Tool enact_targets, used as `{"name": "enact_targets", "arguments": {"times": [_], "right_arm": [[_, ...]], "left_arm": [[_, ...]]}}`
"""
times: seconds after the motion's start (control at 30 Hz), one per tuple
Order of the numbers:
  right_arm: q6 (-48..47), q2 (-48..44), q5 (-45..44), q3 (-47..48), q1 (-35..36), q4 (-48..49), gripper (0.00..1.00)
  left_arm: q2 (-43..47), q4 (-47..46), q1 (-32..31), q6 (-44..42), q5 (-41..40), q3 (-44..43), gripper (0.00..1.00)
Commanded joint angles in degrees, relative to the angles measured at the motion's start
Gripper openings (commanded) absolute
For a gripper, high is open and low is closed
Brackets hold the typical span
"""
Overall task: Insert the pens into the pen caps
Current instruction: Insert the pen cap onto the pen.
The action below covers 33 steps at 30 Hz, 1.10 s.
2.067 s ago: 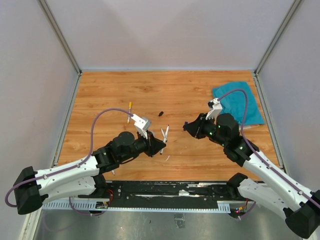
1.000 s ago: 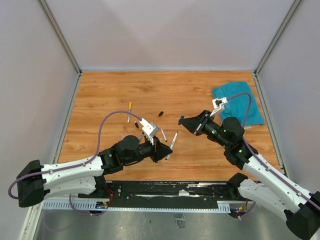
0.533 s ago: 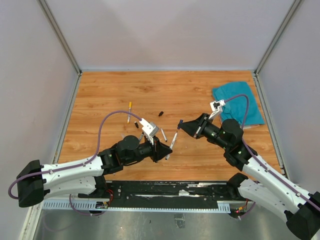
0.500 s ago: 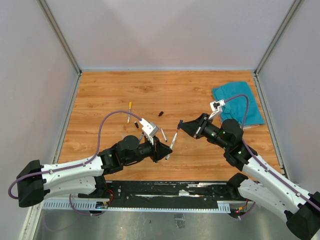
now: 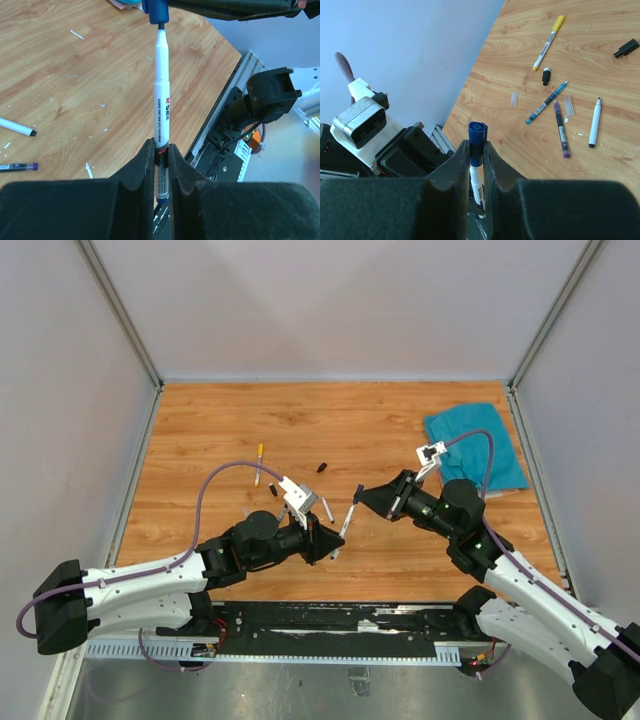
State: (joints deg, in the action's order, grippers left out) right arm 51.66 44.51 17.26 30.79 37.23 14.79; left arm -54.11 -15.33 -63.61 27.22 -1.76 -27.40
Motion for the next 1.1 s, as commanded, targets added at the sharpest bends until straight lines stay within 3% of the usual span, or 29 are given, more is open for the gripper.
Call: {"name": "enact_targets", "arguments": {"times": [0.0,0.87,1.07], "right_arm": [[0.3,-0.7,1.6,-1.2,-1.2,1.9,0.01],[-2.7,0.4,8.0,-5.4,-1.1,8.3,0.01],[-3.0,-0.2,8.8,-5.6,-1.1,8.3,0.07]], "left_arm": [[0.2,-1.6,-0.8,-0.7,-1.0,-1.3,0.0],[-1.6,-5.8,-0.8,2.6,-1.3,-3.1,0.0],[-1.4,-5.9,-0.8,2.2,-1.8,-3.3,0.0]]}}
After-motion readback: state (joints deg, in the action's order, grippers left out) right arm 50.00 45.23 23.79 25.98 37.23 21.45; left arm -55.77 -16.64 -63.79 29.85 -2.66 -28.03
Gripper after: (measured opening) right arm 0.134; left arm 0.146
